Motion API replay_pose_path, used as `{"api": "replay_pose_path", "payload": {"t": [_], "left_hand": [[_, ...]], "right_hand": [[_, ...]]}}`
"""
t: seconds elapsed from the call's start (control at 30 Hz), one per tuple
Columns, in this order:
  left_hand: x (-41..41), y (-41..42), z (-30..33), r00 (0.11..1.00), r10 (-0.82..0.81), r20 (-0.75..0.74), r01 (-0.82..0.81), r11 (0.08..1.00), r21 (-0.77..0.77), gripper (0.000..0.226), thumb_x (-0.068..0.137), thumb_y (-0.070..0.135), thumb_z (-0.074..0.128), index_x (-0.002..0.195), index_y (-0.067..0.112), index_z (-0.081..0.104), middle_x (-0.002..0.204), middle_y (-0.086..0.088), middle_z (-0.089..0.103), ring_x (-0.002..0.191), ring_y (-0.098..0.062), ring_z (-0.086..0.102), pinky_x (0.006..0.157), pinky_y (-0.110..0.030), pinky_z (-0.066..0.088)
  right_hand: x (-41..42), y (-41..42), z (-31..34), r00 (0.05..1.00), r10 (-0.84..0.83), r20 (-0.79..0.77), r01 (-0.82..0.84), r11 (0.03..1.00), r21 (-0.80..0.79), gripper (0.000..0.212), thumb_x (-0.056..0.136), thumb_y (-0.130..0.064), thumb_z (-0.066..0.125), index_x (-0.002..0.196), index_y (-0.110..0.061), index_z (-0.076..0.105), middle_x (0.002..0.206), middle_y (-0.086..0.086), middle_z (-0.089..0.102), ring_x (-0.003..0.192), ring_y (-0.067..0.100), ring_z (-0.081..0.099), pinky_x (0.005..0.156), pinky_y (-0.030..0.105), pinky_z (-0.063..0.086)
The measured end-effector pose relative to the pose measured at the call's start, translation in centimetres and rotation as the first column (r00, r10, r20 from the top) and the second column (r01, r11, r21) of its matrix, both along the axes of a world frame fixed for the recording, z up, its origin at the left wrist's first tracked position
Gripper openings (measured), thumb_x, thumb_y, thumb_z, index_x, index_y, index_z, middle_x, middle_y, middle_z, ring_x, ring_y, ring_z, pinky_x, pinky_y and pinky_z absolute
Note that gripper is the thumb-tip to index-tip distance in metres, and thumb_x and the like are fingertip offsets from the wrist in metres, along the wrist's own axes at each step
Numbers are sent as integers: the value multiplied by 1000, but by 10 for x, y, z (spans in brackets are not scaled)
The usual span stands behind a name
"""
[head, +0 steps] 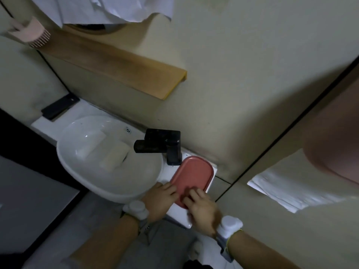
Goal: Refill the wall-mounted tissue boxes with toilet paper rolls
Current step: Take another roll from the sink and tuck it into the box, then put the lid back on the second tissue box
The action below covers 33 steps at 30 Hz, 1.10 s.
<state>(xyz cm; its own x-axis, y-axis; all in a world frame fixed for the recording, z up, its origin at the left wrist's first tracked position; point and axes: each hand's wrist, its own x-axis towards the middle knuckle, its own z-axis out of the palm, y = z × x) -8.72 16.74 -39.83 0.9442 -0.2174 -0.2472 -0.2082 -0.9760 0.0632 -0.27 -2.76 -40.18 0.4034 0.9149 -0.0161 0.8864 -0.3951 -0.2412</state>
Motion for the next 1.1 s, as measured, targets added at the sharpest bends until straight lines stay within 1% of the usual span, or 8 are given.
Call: {"api": "replay_pose_path", "payload": {"t": [0.13, 0.3, 0.47, 0.6, 0.73, 0.8, 1.0, 1.1], "left_hand": [[4, 12, -7, 993, -83, 85, 85, 996, -21, 12, 75, 26, 64, 83, 26, 55, 88, 9, 56, 87, -17, 57, 73, -33, 45], [8, 19, -4, 961, -160, 224, 182, 980, -83, 5, 85, 30, 59, 84, 26, 57, 86, 9, 54, 86, -17, 53, 78, -33, 37], [5, 29, 25, 945, -68, 319, 166, 942, -291, 8, 93, 34, 57, 92, 26, 58, 89, 9, 52, 87, -17, 51, 78, -30, 34], [12, 33, 66, 956, -12, 294, 165, 849, -502, 13, 94, 36, 55, 101, 27, 62, 99, 9, 57, 96, -16, 54, 84, -30, 38], [29, 4, 110, 972, -19, 236, 179, 713, -678, 29, 92, 47, 48, 104, 27, 66, 99, 9, 59, 96, -10, 55, 86, -30, 43], [35, -24, 129, 971, -71, 228, 219, 647, -730, 24, 91, 43, 54, 104, 27, 67, 97, 9, 60, 92, -10, 56, 85, -29, 45], [43, -105, 168, 932, -226, 285, 361, 483, -798, 20, 91, 23, 66, 111, 20, 66, 100, 12, 60, 93, -3, 56, 84, -17, 45], [44, -171, 184, 886, -321, 334, 452, 440, -776, 23, 92, 27, 65, 114, 19, 65, 104, 6, 65, 96, -6, 61, 85, -22, 49]], "right_hand": [[-11, 4, -5, 997, -49, 66, 48, 999, 6, 29, 67, -24, 54, 93, -22, 65, 105, 1, 63, 91, 26, 60, 82, 33, 49], [-20, 20, 5, 985, -163, 62, 162, 987, 18, 20, 74, -29, 53, 93, -21, 53, 100, 3, 55, 87, 28, 55, 74, 37, 52], [-29, 34, 35, 950, -311, 33, 307, 947, 99, 15, 88, -31, 50, 92, -16, 51, 93, 6, 50, 81, 27, 47, 66, 40, 43], [-35, 28, 79, 917, -393, -73, 399, 902, 167, 15, 91, -34, 55, 93, -25, 43, 91, 1, 54, 79, 26, 53, 61, 38, 48], [-45, -5, 134, 802, -554, -224, 590, 793, 149, 17, 90, -36, 60, 89, -26, 47, 87, -2, 62, 76, 26, 59, 64, 38, 47], [-54, -37, 159, 729, -636, -252, 679, 718, 152, 15, 88, -32, 64, 88, -25, 51, 83, -4, 64, 75, 22, 59, 66, 37, 47], [-90, -142, 220, 573, -736, -360, 820, 518, 245, 13, 87, -22, 70, 84, -24, 57, 75, -6, 65, 72, 13, 61, 70, 37, 50], [-121, -219, 254, 502, -755, -422, 853, 350, 388, 16, 88, -12, 70, 82, -19, 57, 71, -7, 60, 68, 9, 55, 65, 30, 46]]}}
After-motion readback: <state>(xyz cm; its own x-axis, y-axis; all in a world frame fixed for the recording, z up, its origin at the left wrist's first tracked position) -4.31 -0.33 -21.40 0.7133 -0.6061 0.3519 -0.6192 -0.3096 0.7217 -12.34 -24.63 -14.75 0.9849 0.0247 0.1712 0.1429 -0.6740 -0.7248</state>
